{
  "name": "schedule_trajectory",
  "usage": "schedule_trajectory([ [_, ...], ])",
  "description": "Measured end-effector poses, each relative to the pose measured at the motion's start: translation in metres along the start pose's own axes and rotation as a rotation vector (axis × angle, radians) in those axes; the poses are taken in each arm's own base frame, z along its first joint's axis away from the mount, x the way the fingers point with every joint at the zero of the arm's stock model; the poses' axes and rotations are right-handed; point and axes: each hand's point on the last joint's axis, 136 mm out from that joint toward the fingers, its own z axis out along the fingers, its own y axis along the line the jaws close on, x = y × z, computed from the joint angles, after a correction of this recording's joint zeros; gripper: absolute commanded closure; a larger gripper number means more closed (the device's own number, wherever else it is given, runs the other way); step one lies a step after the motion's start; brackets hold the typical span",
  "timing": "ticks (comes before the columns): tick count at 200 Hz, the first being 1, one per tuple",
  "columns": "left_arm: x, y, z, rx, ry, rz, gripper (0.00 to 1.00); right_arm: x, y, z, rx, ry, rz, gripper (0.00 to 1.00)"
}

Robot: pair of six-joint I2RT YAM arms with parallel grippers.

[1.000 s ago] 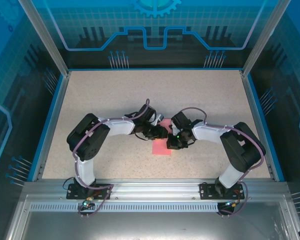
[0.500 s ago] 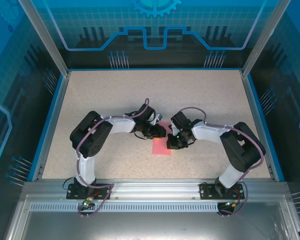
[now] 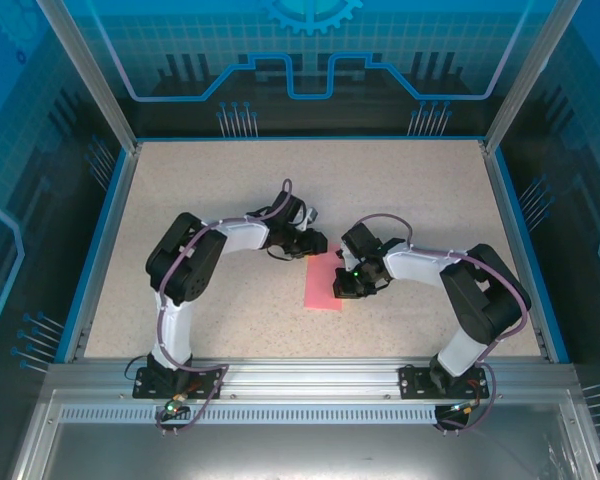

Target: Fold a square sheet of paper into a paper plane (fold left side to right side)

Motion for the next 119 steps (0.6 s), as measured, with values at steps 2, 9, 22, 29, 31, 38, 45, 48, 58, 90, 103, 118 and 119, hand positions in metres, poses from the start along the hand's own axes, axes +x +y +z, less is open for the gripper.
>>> schedule_trajectory([
  [2, -0.001, 0.0, 0.0, -0.001, 0.0, 0.0, 0.65, 0.0, 0.0, 0.0, 0.0, 0.0, 0.0, 0.96],
  [9, -0.002, 0.0, 0.0, -0.003, -0.003, -0.001, 0.65, 0.0, 0.0, 0.0, 0.0, -0.001, 0.0, 0.96],
  [22, -0.008, 0.001, 0.001, -0.01, -0.011, -0.002, 0.65, -0.001, -0.001, 0.0, 0.0, -0.001, -0.003, 0.96],
  [29, -0.011, 0.002, 0.0, -0.016, -0.02, -0.004, 0.65, -0.001, -0.001, -0.001, 0.0, -0.002, -0.003, 0.96],
  [31, -0.012, 0.003, 0.0, -0.017, -0.022, -0.004, 0.65, -0.001, -0.001, -0.001, 0.0, -0.002, -0.003, 0.96],
  [38, -0.015, 0.005, -0.001, -0.024, -0.033, -0.006, 0.65, -0.001, -0.002, -0.001, 0.001, -0.002, -0.005, 0.96],
  [45, -0.018, 0.008, -0.002, -0.031, -0.04, -0.011, 0.65, -0.001, -0.002, -0.001, 0.001, -0.003, -0.007, 0.96],
  [48, -0.019, 0.009, -0.003, -0.032, -0.043, -0.012, 0.65, -0.001, -0.002, -0.001, 0.001, -0.002, -0.009, 0.96],
  [58, -0.022, 0.013, -0.005, -0.037, -0.051, -0.019, 0.65, -0.002, -0.003, -0.002, 0.003, -0.004, -0.011, 0.96],
  [90, -0.029, 0.02, -0.009, -0.045, -0.067, -0.033, 0.65, -0.004, -0.008, -0.004, 0.009, -0.006, -0.013, 0.96],
  [103, -0.03, 0.021, -0.01, -0.046, -0.07, -0.036, 0.64, -0.004, -0.009, -0.004, 0.009, -0.006, -0.012, 0.96],
  [118, -0.031, 0.022, -0.011, -0.046, -0.073, -0.038, 0.62, -0.004, -0.009, -0.005, 0.009, -0.006, -0.019, 0.95],
  [119, -0.031, 0.022, -0.011, -0.046, -0.073, -0.037, 0.62, -0.004, -0.009, -0.005, 0.009, -0.006, -0.019, 0.95],
])
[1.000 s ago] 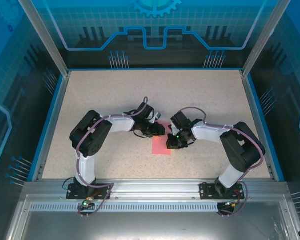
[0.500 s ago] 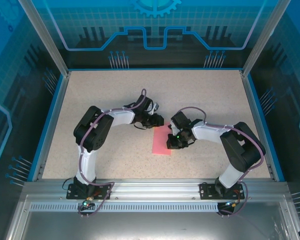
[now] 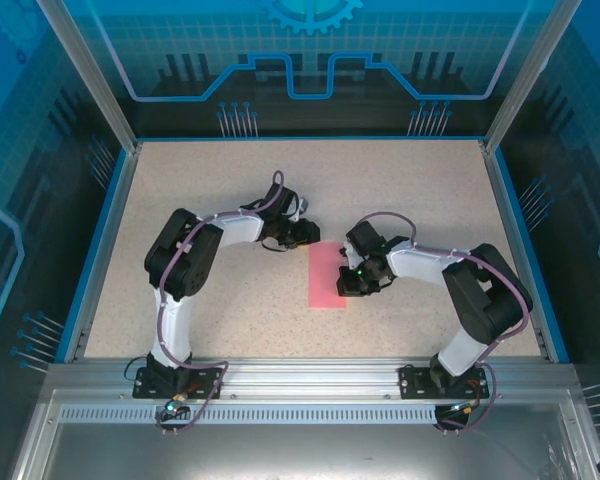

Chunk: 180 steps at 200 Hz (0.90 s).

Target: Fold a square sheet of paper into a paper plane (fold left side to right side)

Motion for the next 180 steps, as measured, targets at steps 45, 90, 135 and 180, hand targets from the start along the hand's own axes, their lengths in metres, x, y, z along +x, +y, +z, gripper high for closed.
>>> schedule_trajectory([
  [45, -0.011, 0.006, -0.013, -0.018, -0.034, 0.006, 0.59, 0.0, 0.001, -0.001, -0.017, -0.009, -0.028, 0.81],
  [90, -0.013, -0.017, -0.06, 0.034, -0.1, 0.029, 0.59, -0.006, 0.002, -0.023, -0.04, -0.092, -0.048, 0.51],
  [135, 0.054, -0.045, -0.061, 0.079, 0.005, 0.048, 0.59, -0.031, -0.012, -0.067, -0.051, -0.26, 0.009, 0.37],
  [180, 0.108, -0.042, -0.057, 0.055, 0.091, 0.01, 0.59, -0.026, -0.018, -0.07, -0.091, -0.255, 0.039, 0.38],
])
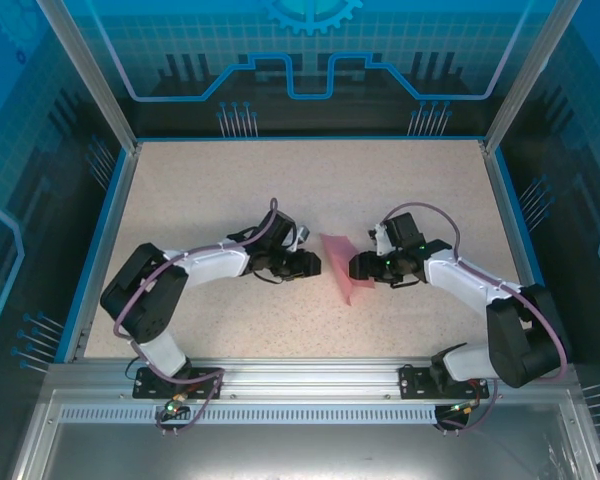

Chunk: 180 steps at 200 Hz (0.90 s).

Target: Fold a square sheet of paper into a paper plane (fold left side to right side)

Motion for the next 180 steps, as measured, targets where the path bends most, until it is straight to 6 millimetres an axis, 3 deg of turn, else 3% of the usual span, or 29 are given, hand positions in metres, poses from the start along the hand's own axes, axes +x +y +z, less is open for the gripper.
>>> schedule_trajectory([
  [49, -0.011, -0.017, -0.022, 0.034, -0.07, 0.005, 0.59, 0.005, 0.012, 0.002, -0.075, 0.03, -0.006, 0.41],
  [92, -0.013, -0.021, -0.023, 0.052, -0.077, -0.027, 0.61, 0.007, 0.013, 0.006, -0.082, 0.043, -0.007, 0.41],
  [180, -0.002, -0.001, 0.024, 0.06, 0.019, -0.115, 0.62, 0.01, 0.011, 0.009, -0.076, 0.059, 0.009, 0.41],
])
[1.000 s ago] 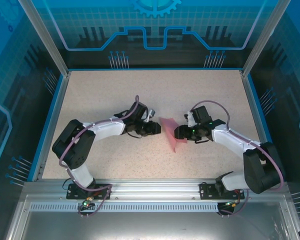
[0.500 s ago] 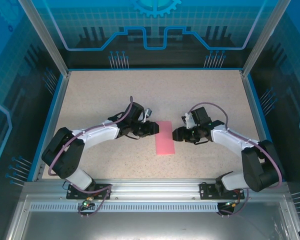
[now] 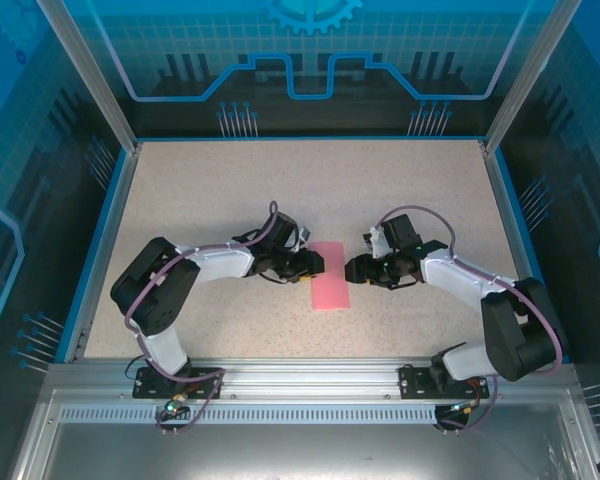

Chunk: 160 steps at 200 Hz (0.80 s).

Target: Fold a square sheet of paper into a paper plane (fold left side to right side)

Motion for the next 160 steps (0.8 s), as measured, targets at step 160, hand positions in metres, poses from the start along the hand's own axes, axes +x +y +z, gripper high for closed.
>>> schedule_trajectory([
  [160, 0.011, 0.026, 0.015, -0.053, 0.033, -0.026, 0.64, 0.016, -0.006, 0.023, -0.004, 0.122, 0.09, 0.44],
])
